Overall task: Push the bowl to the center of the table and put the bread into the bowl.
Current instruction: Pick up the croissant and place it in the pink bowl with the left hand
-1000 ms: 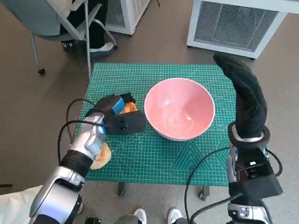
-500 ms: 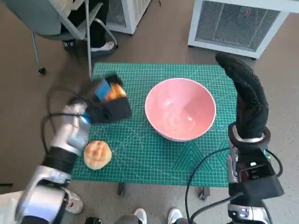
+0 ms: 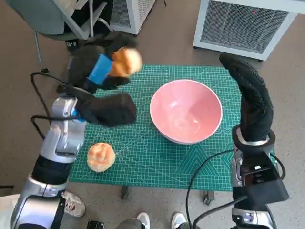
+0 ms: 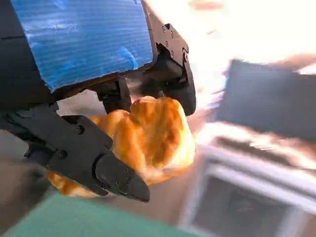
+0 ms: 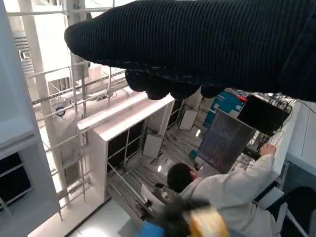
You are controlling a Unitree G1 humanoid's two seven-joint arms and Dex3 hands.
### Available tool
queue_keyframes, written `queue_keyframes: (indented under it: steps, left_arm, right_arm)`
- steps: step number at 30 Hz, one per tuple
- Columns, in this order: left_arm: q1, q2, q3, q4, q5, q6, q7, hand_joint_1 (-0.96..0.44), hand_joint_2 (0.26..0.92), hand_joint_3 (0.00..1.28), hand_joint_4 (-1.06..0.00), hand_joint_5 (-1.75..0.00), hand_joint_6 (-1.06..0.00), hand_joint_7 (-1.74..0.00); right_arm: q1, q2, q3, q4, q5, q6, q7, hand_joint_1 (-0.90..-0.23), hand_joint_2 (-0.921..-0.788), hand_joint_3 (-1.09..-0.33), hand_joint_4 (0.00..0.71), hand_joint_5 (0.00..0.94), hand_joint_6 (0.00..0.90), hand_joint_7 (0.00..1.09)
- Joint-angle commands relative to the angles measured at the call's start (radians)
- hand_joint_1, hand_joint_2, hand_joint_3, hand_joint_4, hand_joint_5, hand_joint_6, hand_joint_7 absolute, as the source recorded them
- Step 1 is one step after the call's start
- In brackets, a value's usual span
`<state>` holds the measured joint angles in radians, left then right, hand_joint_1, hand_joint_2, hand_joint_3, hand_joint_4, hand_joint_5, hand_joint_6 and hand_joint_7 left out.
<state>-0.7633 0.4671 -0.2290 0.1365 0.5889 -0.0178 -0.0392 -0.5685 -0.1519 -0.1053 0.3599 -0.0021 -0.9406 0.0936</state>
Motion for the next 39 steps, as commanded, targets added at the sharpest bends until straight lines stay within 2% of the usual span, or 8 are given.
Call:
queue_keyframes:
  steps: [1, 13, 23, 27, 28, 31, 34, 39]
  left_arm:
    - [-0.012, -0.011, -0.051, 0.051, 0.005, -0.148, 0.012, 0.00, 0.900, 0.02, -0.77, -1.16, -0.74, -0.96]
    - [-0.080, -0.098, -0.162, 0.258, 0.056, -0.348, 0.027, 0.00, 0.920, 0.05, -0.66, -1.22, -0.71, -1.05]
    - [-0.136, -0.153, -0.229, 0.439, 0.106, -0.417, 0.039, 0.00, 0.920, 0.09, -0.60, -1.29, -0.66, -1.09]
    - [-0.146, -0.155, -0.254, 0.490, 0.122, -0.430, 0.017, 0.00, 0.921, 0.18, -0.52, -1.34, -0.54, -1.25]
    - [-0.147, -0.152, -0.259, 0.497, 0.125, -0.433, 0.010, 0.00, 0.910, 0.18, -0.48, -1.20, -0.49, -1.13]
    - [-0.162, -0.133, -0.285, 0.529, 0.140, -0.465, -0.028, -0.06, 0.903, 0.06, -0.40, -0.38, -0.45, -0.39]
    - [-0.178, -0.116, -0.294, 0.548, 0.133, -0.503, -0.064, -0.16, 0.876, 0.02, -0.30, -0.12, -0.40, -0.14]
    - [-0.186, -0.080, -0.272, 0.546, 0.083, -0.582, -0.131, -0.27, 0.857, 0.00, -0.21, -0.02, -0.35, -0.02]
  right_arm:
    - [0.022, 0.004, 0.002, 0.006, 0.008, 0.003, -0.006, -0.513, -0.921, -0.628, 0.377, 0.007, -0.001, 0.72]
    - [0.039, 0.004, 0.000, -0.009, 0.004, 0.002, -0.009, -0.493, -0.921, -0.628, 0.373, 0.004, -0.001, 0.72]
    - [0.057, -0.003, -0.002, -0.041, 0.009, 0.021, -0.007, -0.508, -0.921, -0.622, 0.378, 0.006, 0.000, 0.72]
    - [0.065, -0.002, -0.003, -0.055, 0.007, 0.033, -0.009, -0.511, -0.921, -0.617, 0.381, 0.008, 0.001, 0.72]
    - [0.066, -0.001, -0.003, -0.059, 0.006, 0.035, -0.010, -0.511, -0.921, -0.616, 0.382, 0.008, 0.001, 0.72]
    - [0.073, 0.001, -0.004, -0.070, -0.004, 0.040, -0.015, -0.511, -0.921, -0.613, 0.382, 0.008, 0.002, 0.72]
    - [0.077, 0.001, -0.005, -0.076, -0.011, 0.043, -0.021, -0.506, -0.921, -0.613, 0.383, 0.008, 0.002, 0.72]
    - [0.081, 0.001, -0.005, -0.085, -0.020, 0.050, -0.030, -0.508, -0.921, -0.615, 0.383, 0.008, 0.003, 0.71]
